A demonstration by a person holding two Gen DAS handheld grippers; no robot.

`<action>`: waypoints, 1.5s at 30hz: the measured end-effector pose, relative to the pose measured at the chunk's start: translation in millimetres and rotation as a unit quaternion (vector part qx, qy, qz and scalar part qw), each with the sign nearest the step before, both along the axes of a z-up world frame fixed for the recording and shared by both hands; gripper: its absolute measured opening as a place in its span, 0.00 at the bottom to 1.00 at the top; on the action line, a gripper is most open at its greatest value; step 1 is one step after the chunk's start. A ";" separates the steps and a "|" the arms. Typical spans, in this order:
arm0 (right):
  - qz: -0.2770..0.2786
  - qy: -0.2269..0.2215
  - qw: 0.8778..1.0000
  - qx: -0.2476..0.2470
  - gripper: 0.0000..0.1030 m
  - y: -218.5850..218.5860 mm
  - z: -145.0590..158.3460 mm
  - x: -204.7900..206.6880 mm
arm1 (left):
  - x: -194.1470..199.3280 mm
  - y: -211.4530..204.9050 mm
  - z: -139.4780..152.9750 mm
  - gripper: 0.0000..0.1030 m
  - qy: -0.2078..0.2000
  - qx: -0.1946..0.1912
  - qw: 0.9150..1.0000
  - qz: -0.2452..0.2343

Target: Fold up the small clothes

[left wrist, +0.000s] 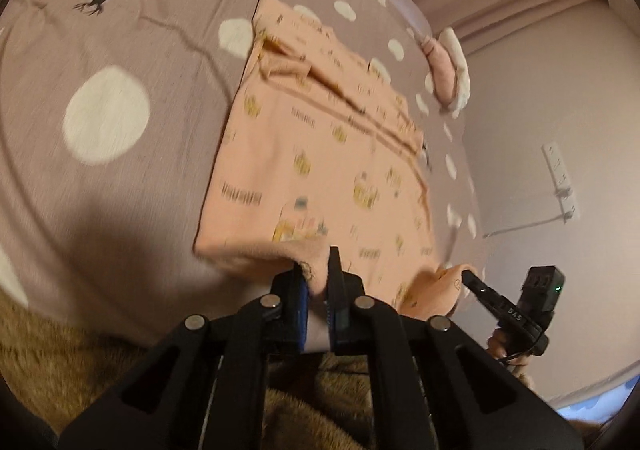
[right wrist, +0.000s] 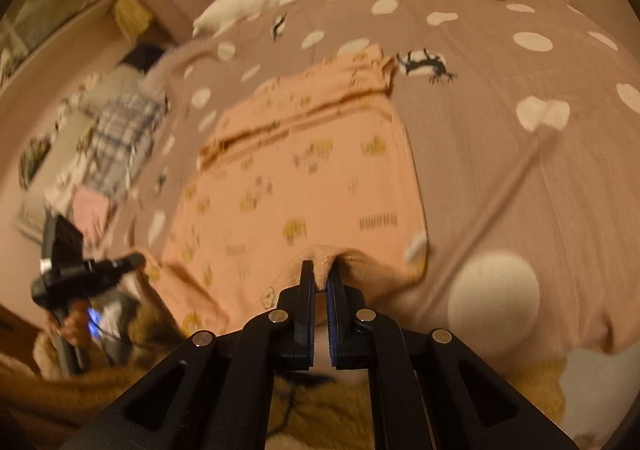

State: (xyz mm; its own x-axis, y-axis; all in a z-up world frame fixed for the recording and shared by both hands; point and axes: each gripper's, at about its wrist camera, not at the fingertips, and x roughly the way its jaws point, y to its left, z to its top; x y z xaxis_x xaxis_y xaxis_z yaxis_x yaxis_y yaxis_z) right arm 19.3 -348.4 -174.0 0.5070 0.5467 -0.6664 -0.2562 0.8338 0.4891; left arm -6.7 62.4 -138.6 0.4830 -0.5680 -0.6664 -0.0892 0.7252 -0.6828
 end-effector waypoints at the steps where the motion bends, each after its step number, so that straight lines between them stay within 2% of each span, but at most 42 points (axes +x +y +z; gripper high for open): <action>1: -0.008 0.004 1.000 0.003 0.06 0.0 -1.1 10.1 | 6.3 -0.2 1.0 0.06 -0.002 0.001 1.000 0.000; 3: -0.015 0.015 1.000 0.008 0.06 0.2 -3.3 24.3 | 21.2 1.0 -0.9 0.06 -0.002 0.001 1.000 0.001; 10: -0.061 0.076 0.995 0.026 0.06 -0.2 -30.6 69.6 | 67.2 7.8 -25.1 0.06 0.041 0.013 0.999 0.016; 19: -0.083 0.066 0.994 0.032 0.06 -5.5 -24.1 78.4 | 90.9 16.3 -30.7 0.08 0.049 0.007 0.998 0.028; 21: -0.100 0.055 0.993 0.027 0.06 -10.1 -19.9 79.9 | 92.6 19.1 -29.4 0.11 0.051 0.013 0.998 0.033; 23: -0.112 0.043 0.993 0.021 0.06 -14.4 -15.0 77.0 | 92.9 22.2 -25.3 0.24 0.043 0.013 0.998 0.039; 24: -0.111 0.040 0.993 0.019 0.06 -15.4 -13.4 76.8 | 92.3 24.3 -22.6 0.26 0.038 0.016 0.998 0.043; 29: -0.116 0.016 0.993 -0.032 0.09 -16.1 1.6 71.3 | 87.9 37.1 -6.8 0.27 0.014 0.042 0.997 0.057; 30: -0.123 0.010 0.992 -0.040 0.13 -17.1 4.8 71.2 | 86.6 39.2 -4.5 0.27 0.010 0.046 0.997 0.059; 33: -0.138 -0.001 0.989 -0.045 0.35 -24.5 11.4 68.3 | 82.3 43.7 1.1 0.25 -0.001 0.058 0.997 0.060; 36: -0.131 -0.001 0.990 -0.052 0.35 -25.2 11.1 68.8 | 78.8 43.0 4.1 0.25 -0.009 0.075 0.996 0.055; 41: -0.084 0.027 0.991 -0.104 0.35 -4.0 -7.4 77.5 | 79.8 34.9 2.8 0.24 -0.008 0.102 0.994 0.042; 45: -0.070 0.038 0.987 -0.138 0.35 8.2 -23.7 86.5 | 80.2 30.8 2.1 0.24 -0.007 0.109 0.993 0.040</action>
